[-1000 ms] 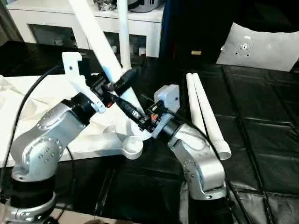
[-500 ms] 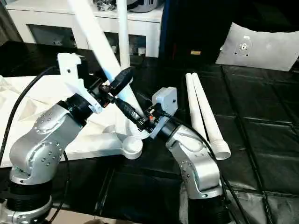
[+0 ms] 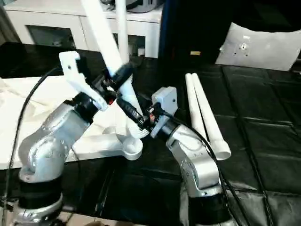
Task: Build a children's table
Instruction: Pick table leg
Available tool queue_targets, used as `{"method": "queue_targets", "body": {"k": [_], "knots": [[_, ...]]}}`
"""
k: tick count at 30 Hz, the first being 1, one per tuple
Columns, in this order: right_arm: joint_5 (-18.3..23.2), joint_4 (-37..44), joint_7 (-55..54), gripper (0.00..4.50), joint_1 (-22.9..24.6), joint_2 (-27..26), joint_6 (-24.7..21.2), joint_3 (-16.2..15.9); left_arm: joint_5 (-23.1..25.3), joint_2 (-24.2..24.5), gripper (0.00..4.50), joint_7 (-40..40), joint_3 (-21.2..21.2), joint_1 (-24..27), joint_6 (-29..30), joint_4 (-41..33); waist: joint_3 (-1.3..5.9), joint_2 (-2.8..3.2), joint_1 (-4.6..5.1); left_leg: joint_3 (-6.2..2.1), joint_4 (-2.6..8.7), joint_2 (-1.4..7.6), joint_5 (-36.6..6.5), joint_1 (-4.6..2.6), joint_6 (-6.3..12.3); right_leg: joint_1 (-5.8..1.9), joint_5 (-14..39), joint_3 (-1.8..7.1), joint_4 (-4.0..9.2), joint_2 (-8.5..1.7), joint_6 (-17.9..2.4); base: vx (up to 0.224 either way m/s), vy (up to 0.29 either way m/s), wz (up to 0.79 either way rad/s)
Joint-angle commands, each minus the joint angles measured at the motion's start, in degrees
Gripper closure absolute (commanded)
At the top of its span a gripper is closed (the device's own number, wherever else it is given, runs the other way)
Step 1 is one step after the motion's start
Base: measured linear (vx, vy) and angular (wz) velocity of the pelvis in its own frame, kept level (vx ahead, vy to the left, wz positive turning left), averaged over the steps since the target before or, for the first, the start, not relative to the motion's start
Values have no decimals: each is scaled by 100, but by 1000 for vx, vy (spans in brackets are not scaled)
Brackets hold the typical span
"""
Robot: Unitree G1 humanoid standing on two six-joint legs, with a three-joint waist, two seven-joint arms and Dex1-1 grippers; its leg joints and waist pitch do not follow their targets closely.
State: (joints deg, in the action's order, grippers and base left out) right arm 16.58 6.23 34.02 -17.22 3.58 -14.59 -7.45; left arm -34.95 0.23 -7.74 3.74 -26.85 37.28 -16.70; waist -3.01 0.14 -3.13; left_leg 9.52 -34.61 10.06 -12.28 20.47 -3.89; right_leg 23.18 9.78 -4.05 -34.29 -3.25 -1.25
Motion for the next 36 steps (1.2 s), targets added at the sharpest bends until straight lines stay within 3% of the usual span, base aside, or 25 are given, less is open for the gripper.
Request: {"method": "queue_targets", "body": {"k": [1, 3, 4, 5, 7, 8, 10, 12, 13, 14, 17, 23, 24, 30, 31, 32, 35, 36], "knots": [[-8, 76, 80, 266, -38, 72, 47, -57, 143, 123, 256, 244, 434, -121, -35, 143, 371, -32, -4, -70, 348, 224, -474, 39, 253, -335, 1570, 282, 412, -396, -639, 0, 0, 0], [-44, 20, 23, 266, -96, 69, 31, -81, 6, 123, 256, 237, 523, -181, 68, 171, 374, -35, -6, -73, 348, 232, -423, 38, 256, -337, 1453, 285, 392, -399, -668, 0, 0, 0], [-11, 5, 36, 266, -121, 57, 7, -87, -30, 149, 256, 233, 558, -212, 93, 190, 376, 33, -20, -78, 347, 228, -401, 30, 243, -333, 1387, 285, 382, -402, -703, 0, 0, 0], [25, -9, 36, 266, -148, 45, -27, -90, -83, 202, 256, 181, 591, -248, 131, 223, 375, 9, -2, -70, 345, 224, -446, 32, 240, -334, 1368, 282, 399, -389, -709, 0, 0, 0], [35, -6, 48, 266, -163, 65, -75, -105, -48, 322, 256, 93, 567, -262, 159, 268, 379, 47, -11, -79, 349, 223, -449, 29, 226, -341, 1304, 283, 386, -396, -745, 0, 0, 0], [38, -1, 61, 232, -170, 82, -106, -117, -22, 406, 257, 51, 542, -269, 171, 298, 379, 37, -8, -81, 352, 225, -456, 27, 223, -342, 1289, 281, 392, -391, -746, 0, 0, 0], [72, 44, 95, 211, -181, 120, -210, -124, -101, 543, 260, -102, 539, -286, 246, 366, 382, 43, -6, -84, 356, 222, -458, 21, 203, -349, 1232, 281, 373, -388, -768, 0, 0, 0], [328, 204, 214, 191, -202, 220, -539, -20, -247, 799, 263, -483, 494, -341, 371, 457, 380, 37, -13, -85, 359, 216, -481, 12, 206, -359, 1248, 282, 374, -387, -767, 0, 0, 0], [535, 303, 292, 185, -240, 313, -780, 73, -375, 964, 264, -751, 479, -379, 493, 489, 370, -3, 9, -82, 365, 214, -506, 24, 216, -370, 1222, 283, 373, -371, -721, 0, 0, 0], [535, 303, 292, 185, -240, 313, -780, 73, -375, 964, 264, -751, 479, -379, 493, 489, 370, -3, 9, -82, 365, 214, -506, 24, 216, -370, 1222, 283, 373, -371, -721, 0, 0, 0], [955, 531, 530, 153, -388, 651, -1401, 249, -822, 1296, 267, -1342, 608, -536, 755, 599, 386, 38, -20, -81, 354, 220, -379, -12, 203, -351, 1167, 288, 337, -385, -835, 0, 0, 0], [1513, 581, 845, 103, -651, 1159, -2248, 513, -1331, 1646, 267, -2087, 700, -850, 966, 861, 379, 9, -66, -62, 342, 203, -436, -17, 180, -359, 1375, 291, 351, -407, -850, 0, 0, 0], [1562, 572, 858, 96, -677, 1205, -2343, 534, -1376, 1667, 267, -2151, 713, -883, 1002, 883, 374, -19, -62, -57, 345, 194, -420, -7, 180, -370, 1414, 293, 358, -403, -835, 0, 0, 0], [1904, 523, 1060, 49, -822, 1531, -2962, 593, -1681, 1874, 267, -2674, 709, -1141, 1295, 1012, 382, -14, -84, -54, 329, 187, -311, -6, 163, -359, 1506, 289, 358, -402, -799, 0, 0, 0], [2017, 523, 1087, 49, -849, 1544, -3057, 638, -1738, 1915, 267, -2772, 697, -1164, 1342, 1027, 382, -18, -81, -61, 336, 199, -288, -2, 155, -363, 1482, 288, 347, -408, -817, 0, 0, 0], [2392, 565, 1214, 34, -922, 1612, -3358, 746, -1839, 2029, 267, -3005, 642, -1215, 1431, 1074, 386, -19, -83, -59, 333, 199, -278, -1, 156, -364, 1475, 287, 347, -411, -822, 0, 0, 0], [2732, 674, 1459, 22, -958, 1772, -3651, 773, -1933, 2111, 267, -3190, 595, -1265, 1498, 1112, 388, -33, -100, -55, 327, 206, -272, -13, 184, -365, 1455, 286, 339, -410, -871, 0, 0, 0], [2780, 727, 1574, 22, -959, 1844, -3710, 740, -1972, 2126, 267, -3258, 581, -1288, 1540, 1111, 385, -66, -98, -47, 327, 204, -268, -9, 189, -365, 1460, 289, 342, -404, -862, 0, 0, 0]]}}
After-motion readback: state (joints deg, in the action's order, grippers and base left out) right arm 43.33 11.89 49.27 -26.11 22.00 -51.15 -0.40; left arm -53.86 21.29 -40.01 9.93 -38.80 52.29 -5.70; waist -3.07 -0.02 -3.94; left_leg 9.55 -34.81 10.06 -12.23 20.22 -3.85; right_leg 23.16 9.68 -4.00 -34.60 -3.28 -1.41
